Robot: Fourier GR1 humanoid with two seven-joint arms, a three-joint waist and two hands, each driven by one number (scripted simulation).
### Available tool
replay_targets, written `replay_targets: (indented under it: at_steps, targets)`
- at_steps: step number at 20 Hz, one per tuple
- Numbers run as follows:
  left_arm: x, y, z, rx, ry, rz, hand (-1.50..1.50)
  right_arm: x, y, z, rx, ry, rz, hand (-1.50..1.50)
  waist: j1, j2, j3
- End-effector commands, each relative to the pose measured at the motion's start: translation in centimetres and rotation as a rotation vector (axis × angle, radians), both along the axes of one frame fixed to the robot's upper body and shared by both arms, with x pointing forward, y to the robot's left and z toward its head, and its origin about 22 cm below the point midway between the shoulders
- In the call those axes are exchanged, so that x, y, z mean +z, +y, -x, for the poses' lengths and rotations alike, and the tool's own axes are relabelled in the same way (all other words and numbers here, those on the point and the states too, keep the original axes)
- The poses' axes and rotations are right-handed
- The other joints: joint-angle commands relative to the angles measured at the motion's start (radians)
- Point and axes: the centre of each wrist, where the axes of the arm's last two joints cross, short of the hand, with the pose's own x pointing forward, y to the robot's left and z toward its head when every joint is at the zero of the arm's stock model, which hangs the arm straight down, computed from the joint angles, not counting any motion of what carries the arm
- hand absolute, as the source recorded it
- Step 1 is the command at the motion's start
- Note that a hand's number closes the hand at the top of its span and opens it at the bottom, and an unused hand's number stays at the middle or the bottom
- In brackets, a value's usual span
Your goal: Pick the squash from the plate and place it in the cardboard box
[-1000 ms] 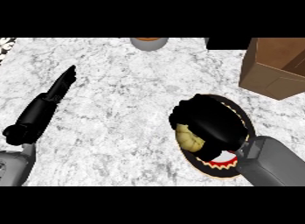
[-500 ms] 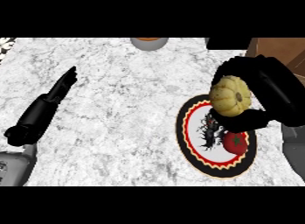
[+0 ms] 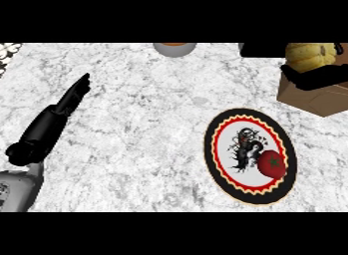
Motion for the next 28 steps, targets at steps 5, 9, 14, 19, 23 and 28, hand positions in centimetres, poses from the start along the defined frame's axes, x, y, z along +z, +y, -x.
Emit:
replay_targets:
  at_steps: [5, 9, 14, 19, 23, 28]
  targets:
    - [0.2, -0.9, -0.7, -0.01, -0.012, 0.005, 0.0, -2.2, -5.5, -4.1, -0.092, 0.141, 0.207, 1.5, 0.018, 0.01, 0.0]
    - [-0.3, -0.8, -0.6, -0.029, 0.0, -0.003, 0.0, -1.5, -9.3, -4.4, -0.084, 0.362, 0.247, 1.5, 0.026, 0.013, 0.0]
    - [-0.3, -1.3, -0.5, -0.037, -0.017, 0.018, 0.0, -2.6, -12.2, -4.8, -0.054, 0.471, 0.321, 1.5, 0.043, 0.017, 0.001]
    - [1.5, -3.1, -0.8, -0.055, -0.02, -0.004, 0.0, -3.0, -13.4, -5.1, -0.035, 0.624, 0.371, -1.5, 0.047, 0.015, 0.002]
    - [0.0, -0.5, -0.8, -0.057, -0.025, -0.008, 0.0, -4.1, -14.5, -4.7, 0.13, 0.609, 0.347, -1.5, 0.054, 0.022, 0.003]
    - [0.0, -2.3, -1.0, -0.033, -0.019, 0.004, 0.0, -3.4, -14.3, -5.3, 0.259, 0.407, -0.008, -1.5, 0.04, 0.018, 0.005]
